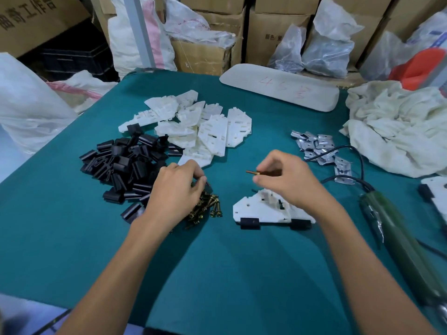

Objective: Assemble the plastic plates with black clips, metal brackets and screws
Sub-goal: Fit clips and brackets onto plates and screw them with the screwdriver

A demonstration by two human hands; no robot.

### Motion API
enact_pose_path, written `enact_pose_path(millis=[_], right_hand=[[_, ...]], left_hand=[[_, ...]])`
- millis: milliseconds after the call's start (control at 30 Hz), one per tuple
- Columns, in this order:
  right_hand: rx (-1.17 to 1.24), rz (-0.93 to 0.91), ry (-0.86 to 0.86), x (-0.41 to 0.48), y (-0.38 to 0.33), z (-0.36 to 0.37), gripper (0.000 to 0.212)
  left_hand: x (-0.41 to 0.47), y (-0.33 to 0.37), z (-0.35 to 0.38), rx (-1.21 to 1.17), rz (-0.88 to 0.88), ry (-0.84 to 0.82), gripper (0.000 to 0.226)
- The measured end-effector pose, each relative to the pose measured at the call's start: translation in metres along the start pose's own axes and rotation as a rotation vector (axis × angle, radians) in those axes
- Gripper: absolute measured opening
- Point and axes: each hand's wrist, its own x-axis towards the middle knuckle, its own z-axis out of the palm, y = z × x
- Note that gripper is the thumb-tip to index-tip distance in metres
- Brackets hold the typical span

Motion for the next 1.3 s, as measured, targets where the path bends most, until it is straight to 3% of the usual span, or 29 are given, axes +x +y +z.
enact_pose_path(millis=[100,167,367,533,700,1033,1300], right_hand=[[0.173,0.027,0.013,-0.027,0.021,-0.031,0.02],[0.2,0.02,0.054,-0.039,0.034,-0.044,0.019],[0.268,0.046,0.13,-0.055,0.06,-0.056,0.015],[0.176,0.07,0.054,-0.058,0.064,-0.055,0.015],[0.066,0.013,0.112,-0.063,0.061,-0.052,0.017],[-0.128,-0.006,0.089,-0.065,0.053,-0.051,0.017],[-0.488,-0.055,-0.045,-0.06,0.043,-0.055,0.011]], left_hand=[[-0.004,0.018,0.009,-0.336,-0.052,-0.12,0.005],[-0.008,0.029,0.017,-0.45,-0.026,-0.214,0.02],[-0.013,0.041,0.029,-0.333,0.068,-0.229,0.015],[-0.012,0.046,0.024,-0.16,0.178,-0.243,0.019],[-0.008,0.058,0.027,-0.049,0.278,-0.313,0.024],[-0.016,0.059,0.034,-0.191,0.213,-0.253,0.016],[-0.02,0.052,0.035,-0.289,0.188,-0.227,0.013]])
